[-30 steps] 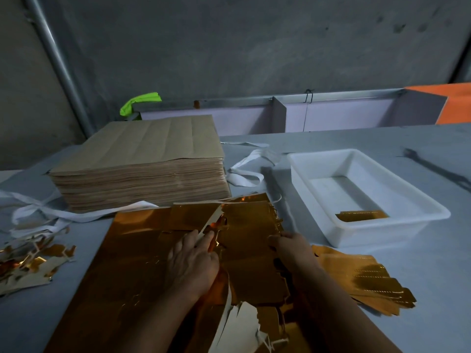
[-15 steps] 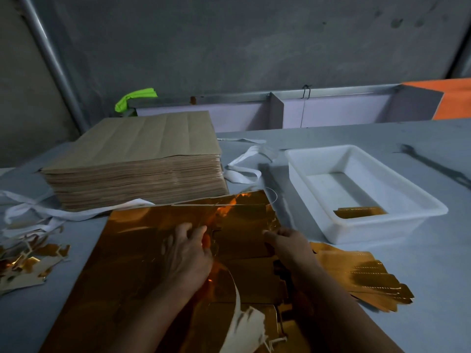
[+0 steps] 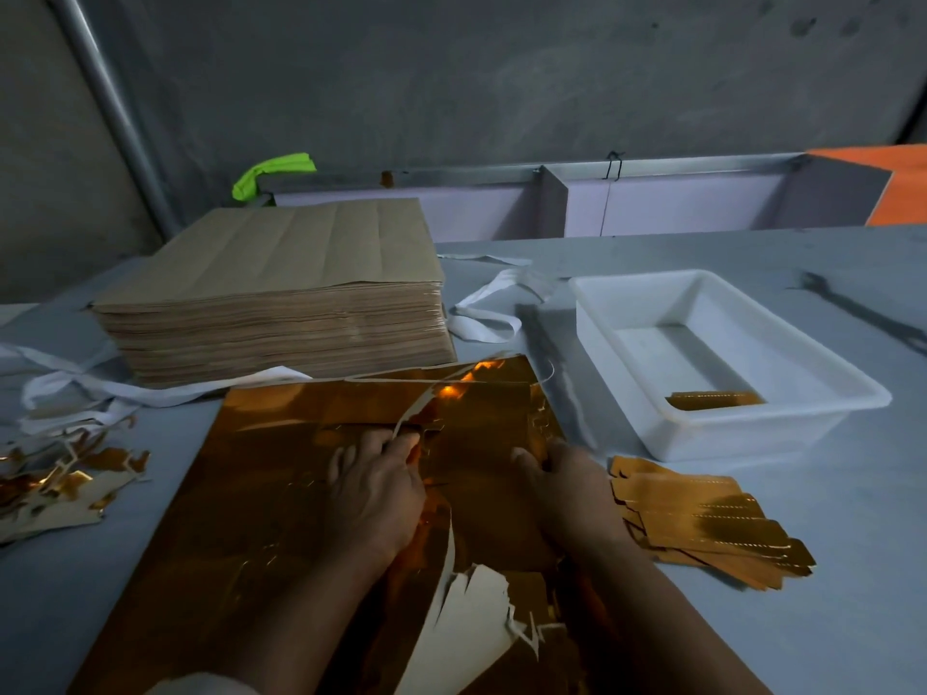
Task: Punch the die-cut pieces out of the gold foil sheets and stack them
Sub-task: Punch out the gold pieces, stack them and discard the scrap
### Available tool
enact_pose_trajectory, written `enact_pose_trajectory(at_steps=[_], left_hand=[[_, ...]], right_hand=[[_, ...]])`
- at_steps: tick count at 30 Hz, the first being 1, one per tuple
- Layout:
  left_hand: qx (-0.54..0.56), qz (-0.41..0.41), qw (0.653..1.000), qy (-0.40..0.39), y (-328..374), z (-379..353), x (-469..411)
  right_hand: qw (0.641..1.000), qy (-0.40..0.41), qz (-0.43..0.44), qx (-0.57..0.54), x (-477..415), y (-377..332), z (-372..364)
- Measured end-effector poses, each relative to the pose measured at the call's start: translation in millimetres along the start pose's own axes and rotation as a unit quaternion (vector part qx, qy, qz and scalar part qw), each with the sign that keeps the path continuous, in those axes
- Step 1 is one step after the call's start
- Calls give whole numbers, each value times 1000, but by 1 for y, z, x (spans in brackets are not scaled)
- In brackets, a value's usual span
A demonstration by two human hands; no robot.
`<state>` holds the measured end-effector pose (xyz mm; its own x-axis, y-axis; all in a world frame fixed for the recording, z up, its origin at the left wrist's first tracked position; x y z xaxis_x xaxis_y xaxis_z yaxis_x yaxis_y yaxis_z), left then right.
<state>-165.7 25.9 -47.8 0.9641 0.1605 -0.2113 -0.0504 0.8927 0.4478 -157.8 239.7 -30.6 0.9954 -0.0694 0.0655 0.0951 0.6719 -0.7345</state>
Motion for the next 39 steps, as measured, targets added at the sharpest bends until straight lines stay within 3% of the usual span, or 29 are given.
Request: enact_pose_trajectory(at_steps=[3, 8, 19, 21, 24, 26, 32, 39], left_hand=[[9, 10, 1000, 0, -1, 0, 0], [-20, 3, 1000, -10, 0, -1, 0], [-13, 6, 1000, -4, 2, 2, 0], [-10, 4, 1000, -5, 2, 1, 0], [-13, 1, 1000, -5, 1, 1, 0], [-19, -1, 1000, -4, 1, 1, 0], [-63, -25, 998, -11, 5, 1, 1], [-38, -15, 999, -15, 5, 2, 2]], right_hand=[[999, 40, 7, -23, 0, 6, 3], [993, 40, -22, -108, 2, 17, 10], [977, -58, -5, -206, 13, 3, 2], [980, -73, 6, -185, 14, 3, -2], [995, -64, 37, -65, 14, 2, -5], [996, -58, 40, -56, 13, 2, -6], [971, -52, -18, -231, 10, 16, 3], [932, -63, -91, -345, 6, 23, 9]])
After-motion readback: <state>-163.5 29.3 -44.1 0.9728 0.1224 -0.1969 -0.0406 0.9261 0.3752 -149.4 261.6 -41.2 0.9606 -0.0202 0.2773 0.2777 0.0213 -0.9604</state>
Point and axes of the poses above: each hand's wrist, its own x-axis away from the middle knuckle, its own z-axis out of the back of the hand, y = z × x, the point moved 6 cm from there along -x, towards the middle knuckle, and after that the axes turned 5 degrees about x, right-handed, at the moved point
